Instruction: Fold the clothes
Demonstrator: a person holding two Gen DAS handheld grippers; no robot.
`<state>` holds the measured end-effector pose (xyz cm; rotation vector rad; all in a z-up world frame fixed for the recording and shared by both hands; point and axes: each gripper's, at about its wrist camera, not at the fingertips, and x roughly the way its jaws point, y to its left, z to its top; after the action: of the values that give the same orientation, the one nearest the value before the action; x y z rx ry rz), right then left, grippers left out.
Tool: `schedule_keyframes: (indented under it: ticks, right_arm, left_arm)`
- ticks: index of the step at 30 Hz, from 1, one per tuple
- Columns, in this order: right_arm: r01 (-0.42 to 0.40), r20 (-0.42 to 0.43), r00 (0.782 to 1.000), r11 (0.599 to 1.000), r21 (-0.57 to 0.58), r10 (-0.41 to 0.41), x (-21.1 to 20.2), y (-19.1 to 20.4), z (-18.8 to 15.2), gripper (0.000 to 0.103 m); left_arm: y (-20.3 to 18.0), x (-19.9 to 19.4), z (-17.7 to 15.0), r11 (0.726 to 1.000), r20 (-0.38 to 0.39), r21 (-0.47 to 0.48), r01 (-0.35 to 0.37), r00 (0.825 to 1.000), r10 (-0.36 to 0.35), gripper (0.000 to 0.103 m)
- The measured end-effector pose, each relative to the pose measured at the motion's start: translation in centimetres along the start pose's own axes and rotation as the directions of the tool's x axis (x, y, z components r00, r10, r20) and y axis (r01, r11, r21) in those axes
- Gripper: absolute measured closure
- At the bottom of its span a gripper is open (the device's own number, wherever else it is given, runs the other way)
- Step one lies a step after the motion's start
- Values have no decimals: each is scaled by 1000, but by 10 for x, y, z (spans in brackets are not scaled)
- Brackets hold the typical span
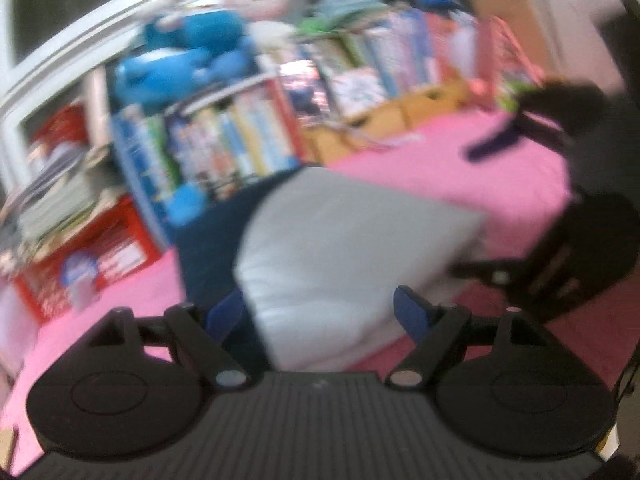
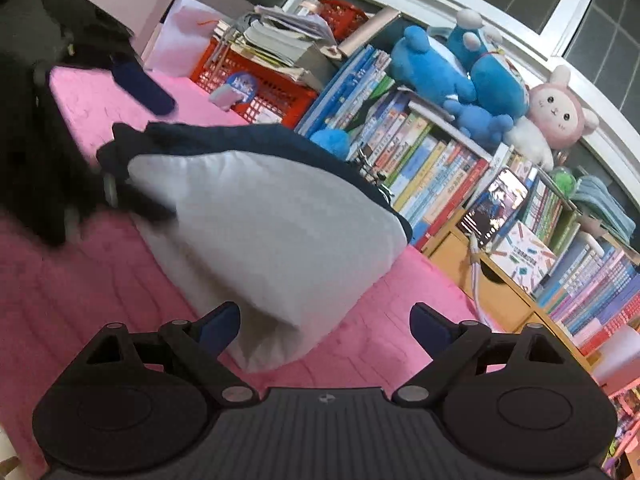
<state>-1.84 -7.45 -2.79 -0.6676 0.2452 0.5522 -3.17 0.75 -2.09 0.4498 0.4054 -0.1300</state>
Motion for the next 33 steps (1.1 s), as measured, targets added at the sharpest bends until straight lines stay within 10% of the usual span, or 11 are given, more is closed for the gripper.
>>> schedule_keyframes:
  ticks: [11, 13, 33]
  right_arm:
    - [-14, 5, 1000, 1000, 23, 14, 12, -1, -7, 57]
    - [-20, 6, 1000, 1000, 22, 20, 11, -1, -7, 67]
    - [-49, 1, 999, 998, 48, 49, 10, 0, -13, 70]
  left_arm:
    - [-26, 34, 3, 976, 1, 214, -49, 999, 50, 20]
    - [-26, 39, 2, 967, 6, 238, -89, 996, 90, 34]
    - [10, 22, -20, 944, -16, 185, -274, 960, 281, 50]
